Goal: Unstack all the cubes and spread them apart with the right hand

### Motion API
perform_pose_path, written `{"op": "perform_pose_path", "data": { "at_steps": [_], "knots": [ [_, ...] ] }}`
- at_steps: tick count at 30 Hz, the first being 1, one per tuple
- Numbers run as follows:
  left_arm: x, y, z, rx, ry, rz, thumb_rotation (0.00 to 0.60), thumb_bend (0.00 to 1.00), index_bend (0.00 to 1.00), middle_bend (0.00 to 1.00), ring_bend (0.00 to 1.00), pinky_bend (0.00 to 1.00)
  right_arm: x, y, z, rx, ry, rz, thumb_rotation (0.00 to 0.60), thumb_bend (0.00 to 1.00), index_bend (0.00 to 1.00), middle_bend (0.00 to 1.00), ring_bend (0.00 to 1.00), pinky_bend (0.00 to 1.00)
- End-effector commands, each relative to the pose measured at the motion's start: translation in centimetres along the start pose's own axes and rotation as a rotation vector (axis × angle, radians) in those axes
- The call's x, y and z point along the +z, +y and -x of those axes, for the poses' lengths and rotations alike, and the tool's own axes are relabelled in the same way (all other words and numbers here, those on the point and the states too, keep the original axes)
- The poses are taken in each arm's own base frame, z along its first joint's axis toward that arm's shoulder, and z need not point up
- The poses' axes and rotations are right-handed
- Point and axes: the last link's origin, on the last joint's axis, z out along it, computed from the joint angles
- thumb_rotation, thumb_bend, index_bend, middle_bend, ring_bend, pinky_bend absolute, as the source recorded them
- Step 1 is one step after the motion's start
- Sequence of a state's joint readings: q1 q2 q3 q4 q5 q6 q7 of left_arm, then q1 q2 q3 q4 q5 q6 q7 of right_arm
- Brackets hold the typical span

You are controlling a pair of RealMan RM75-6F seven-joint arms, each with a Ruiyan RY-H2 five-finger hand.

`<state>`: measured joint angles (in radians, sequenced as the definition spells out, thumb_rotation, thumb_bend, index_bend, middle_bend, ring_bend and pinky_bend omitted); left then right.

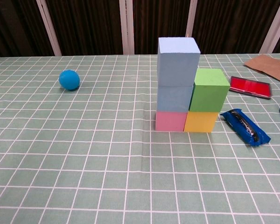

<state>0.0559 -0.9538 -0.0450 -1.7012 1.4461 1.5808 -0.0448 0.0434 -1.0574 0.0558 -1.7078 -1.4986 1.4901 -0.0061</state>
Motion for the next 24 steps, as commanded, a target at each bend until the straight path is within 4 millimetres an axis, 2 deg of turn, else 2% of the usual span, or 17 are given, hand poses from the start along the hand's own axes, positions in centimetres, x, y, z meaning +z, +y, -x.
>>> {"op": "perform_pose_path", "data": {
  "at_steps": [1,10,17,24],
  "knots": [
    [-0.12,-0.08,-0.26,-0.006,0.011,-0.001,0.600,0.25,0.04,0.00,0.00,0.00,-0.05,-0.04,0.10,-0.004,-0.007,-0.004,0.600,0.19,0.04,0.01,0.01,0.00],
    [-0.80,-0.20,-0.76,-0.023,0.033,0.013,0.600,0.25,0.04,0.00,0.00,0.00,-0.28,-0.01,-0.17,-0.013,-0.004,-0.022,0.600,0.19,0.04,0.01,0.01,0.00],
    [-0.32,-0.22,-0.34,-0.008,0.013,0.002,0.600,0.25,0.04,0.00,0.00,0.00,-0.37,0.26,-0.35,-0.008,-0.012,-0.020,0.600,0.19,0.00,0.01,0.01,0.00],
    [-0.85,-0.03,-0.78,-0.028,0.039,0.013,0.600,0.25,0.04,0.00,0.00,0.00,-0.25,-0.34,0.60,0.145,-0.024,-0.007,0.600,0.15,0.00,0.01,0.01,0.00]
  ]
}}
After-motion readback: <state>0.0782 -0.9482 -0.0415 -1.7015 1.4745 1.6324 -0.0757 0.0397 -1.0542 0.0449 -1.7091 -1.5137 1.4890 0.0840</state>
